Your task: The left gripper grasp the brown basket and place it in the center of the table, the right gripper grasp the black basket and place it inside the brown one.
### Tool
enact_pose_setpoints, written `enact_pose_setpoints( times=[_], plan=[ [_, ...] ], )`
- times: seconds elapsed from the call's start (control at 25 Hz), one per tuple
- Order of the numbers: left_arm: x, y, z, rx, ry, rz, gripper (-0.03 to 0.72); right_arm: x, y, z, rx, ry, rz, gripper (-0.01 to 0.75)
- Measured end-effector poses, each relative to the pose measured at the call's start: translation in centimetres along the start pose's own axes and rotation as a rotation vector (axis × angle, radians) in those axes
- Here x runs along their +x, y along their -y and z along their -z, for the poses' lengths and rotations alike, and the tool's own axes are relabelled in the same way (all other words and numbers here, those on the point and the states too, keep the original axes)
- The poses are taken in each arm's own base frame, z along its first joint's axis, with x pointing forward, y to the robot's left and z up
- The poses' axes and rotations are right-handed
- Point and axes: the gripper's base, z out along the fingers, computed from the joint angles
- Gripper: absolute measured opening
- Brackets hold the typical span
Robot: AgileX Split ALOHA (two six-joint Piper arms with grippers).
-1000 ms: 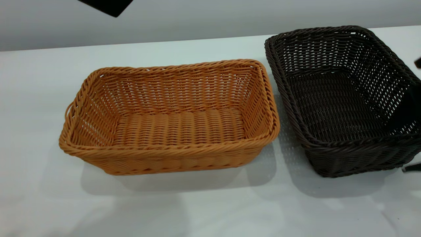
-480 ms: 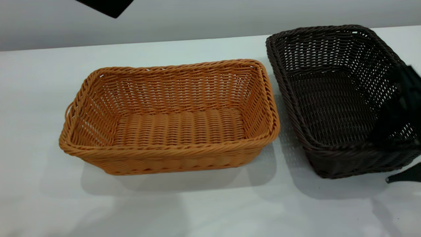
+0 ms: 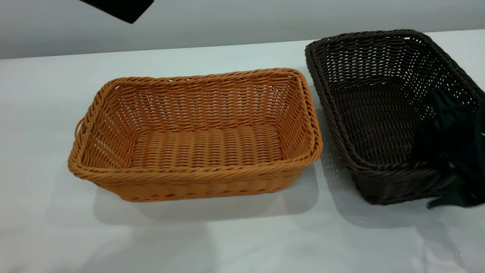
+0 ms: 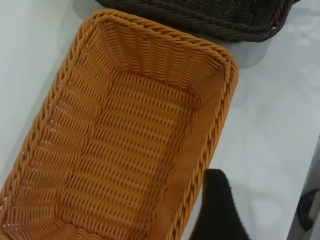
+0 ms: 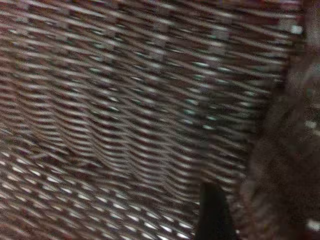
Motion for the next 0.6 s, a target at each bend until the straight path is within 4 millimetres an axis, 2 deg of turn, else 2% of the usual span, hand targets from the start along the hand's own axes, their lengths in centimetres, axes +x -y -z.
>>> enact_pose_setpoints(
  times=[0.2,0.36,0.6],
  plan=[
    [0.1,0.1,0.0,0.007,-0.007,0.001,0.426,-0.1,-0.4,-1.4,0.031,-0.002,-0.007,0.414],
    [0.1,0.1,0.0,0.009,-0.01,0.001,0.426,-0.3,-0.3,-1.7,0.036,0.012,-0.014,0.318],
    [0.2,0.1,0.0,0.015,-0.017,0.001,0.426,-0.5,-0.4,-1.7,0.02,0.037,-0.015,0.309]
  ],
)
